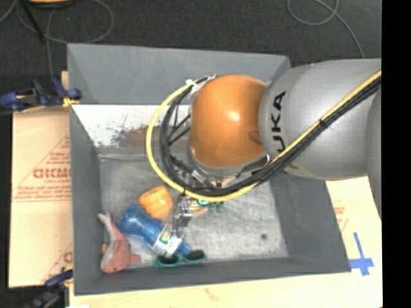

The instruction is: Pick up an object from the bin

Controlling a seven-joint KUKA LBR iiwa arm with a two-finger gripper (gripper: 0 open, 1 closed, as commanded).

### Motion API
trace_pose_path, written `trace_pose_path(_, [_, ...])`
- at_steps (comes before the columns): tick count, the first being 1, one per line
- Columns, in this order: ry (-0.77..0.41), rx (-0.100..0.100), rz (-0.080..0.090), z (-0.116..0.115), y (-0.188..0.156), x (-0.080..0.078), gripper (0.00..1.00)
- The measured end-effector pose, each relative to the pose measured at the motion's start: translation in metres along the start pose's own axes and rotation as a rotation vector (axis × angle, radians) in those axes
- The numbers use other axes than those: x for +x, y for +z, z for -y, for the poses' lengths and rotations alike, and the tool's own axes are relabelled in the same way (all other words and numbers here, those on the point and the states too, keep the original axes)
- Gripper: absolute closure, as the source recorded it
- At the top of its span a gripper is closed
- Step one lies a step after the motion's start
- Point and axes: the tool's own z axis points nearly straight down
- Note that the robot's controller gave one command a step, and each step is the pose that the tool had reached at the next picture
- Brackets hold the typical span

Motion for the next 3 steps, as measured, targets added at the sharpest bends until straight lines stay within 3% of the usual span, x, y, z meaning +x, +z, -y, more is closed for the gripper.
trace_pose_path(1, [0.002,-0.001,0.004,0.0,-0.003,-0.001,0.0])
trace_pose_path(2, [0.044,-0.003,0.014,0.011,0.048,0.01,0.0])
trace_pose_path(3, [0.091,-0.002,0.009,-0.039,0.1,0.024,1.0])
